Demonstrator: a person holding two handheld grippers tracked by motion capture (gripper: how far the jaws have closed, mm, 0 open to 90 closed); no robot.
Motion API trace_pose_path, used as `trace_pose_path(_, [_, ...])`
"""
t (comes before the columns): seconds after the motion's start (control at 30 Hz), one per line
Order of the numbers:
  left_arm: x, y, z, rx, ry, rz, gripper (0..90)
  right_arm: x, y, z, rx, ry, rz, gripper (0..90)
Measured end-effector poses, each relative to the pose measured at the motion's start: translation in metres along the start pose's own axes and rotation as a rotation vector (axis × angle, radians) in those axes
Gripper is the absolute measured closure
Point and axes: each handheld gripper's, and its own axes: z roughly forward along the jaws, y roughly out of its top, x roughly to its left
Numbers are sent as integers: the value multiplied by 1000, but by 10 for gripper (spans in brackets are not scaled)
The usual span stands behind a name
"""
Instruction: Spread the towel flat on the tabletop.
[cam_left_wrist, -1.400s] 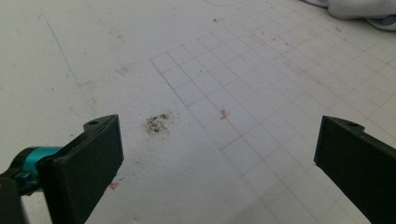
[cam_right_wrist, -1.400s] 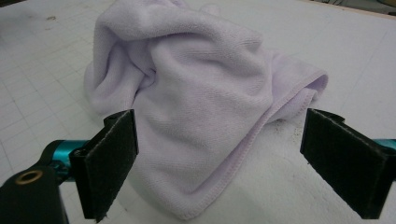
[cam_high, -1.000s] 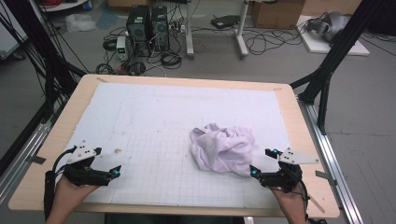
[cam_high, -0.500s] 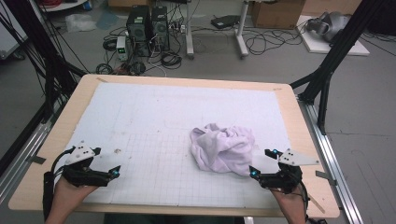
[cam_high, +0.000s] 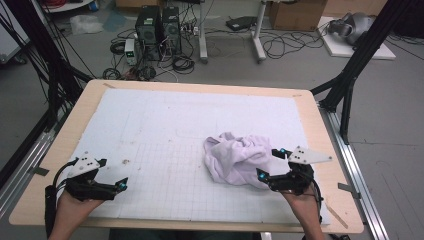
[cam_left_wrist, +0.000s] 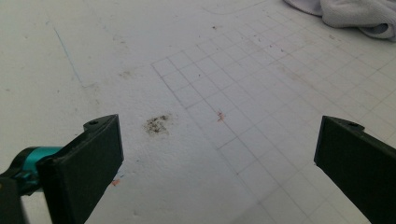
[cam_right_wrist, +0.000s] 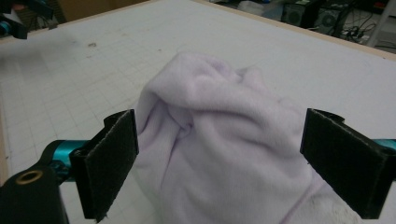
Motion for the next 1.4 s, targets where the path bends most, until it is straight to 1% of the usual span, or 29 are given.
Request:
trace_pose_path(0.03, [0,0,0,0,0,0,18,0,0,0,0,0,0,106])
trace_pose_path(0.07, [0,0,0,0,1,-1,18,-3,7,7,6,15,-1,107])
trace_pose_path(0.13, [0,0,0,1,3,-2,18,-5,15,14,23,37,2,108])
trace_pose_path(0.17, [0,0,1,1,3,-3,18,-5,15,14,23,37,2,108])
trace_pose_path(0.2, [0,0,1,2,2,-4,18,-6,22,21,41,37,-11,111])
trace_pose_path(0.27, [0,0,1,1,2,-3,18,-7,28,28,53,41,-23,114])
trace_pose_path(0.3, [0,0,1,1,2,-3,18,-7,28,28,53,41,-23,114])
trace_pose_path(0.33, [0,0,1,7,-2,1,18,-8,32,34,57,56,-25,148])
trace_pose_path(0.4, [0,0,2,5,-1,0,18,-9,34,41,60,69,-24,156])
trace_pose_path(0.43, [0,0,2,5,-1,0,18,-9,34,41,60,69,-24,156])
trace_pose_path(0.47, [0,-1,2,5,-1,0,18,-8,33,49,90,75,-27,161])
trace_pose_path(0.53, [0,-1,2,5,-1,-5,18,-6,29,59,140,82,-38,193])
trace_pose_path(0.57, [0,-1,2,5,-1,-5,18,-6,27,64,157,82,-50,214])
trace_pose_path(0.63, [1,-1,2,8,-1,-3,18,-4,22,72,189,81,-47,239])
trace_pose_path(0.7, [1,-1,3,10,-3,-3,18,-3,16,80,225,64,-58,287])
trace_pose_path(0.77, [1,-1,4,15,-3,0,18,0,13,88,282,42,-98,319])
trace_pose_path(0.87, [0,-1,5,15,-6,-3,18,4,12,92,312,8,-159,409])
trace_pose_path(0.9, [0,-1,5,15,-6,-3,18,4,12,93,319,2,-156,438])
trace_pose_path(1.0, [-1,-1,6,16,-6,-3,18,0,11,93,321,-2,-140,507])
trace_pose_path(1.13, [-1,-1,7,20,-7,-2,18,1,12,91,332,1,-154,611])
trace_pose_path(1.2, [-1,-1,7,21,-8,-5,18,-2,13,90,323,24,-131,647])
trace_pose_path(1.27, [0,-2,7,21,-7,-8,18,-4,15,88,311,46,-110,659])
trace_pose_path(1.33, [0,-2,8,20,-7,-9,18,-4,20,86,294,65,-85,666])
trace_pose_path(1.4, [1,-2,8,23,-9,-8,18,0,27,85,275,88,-81,669])
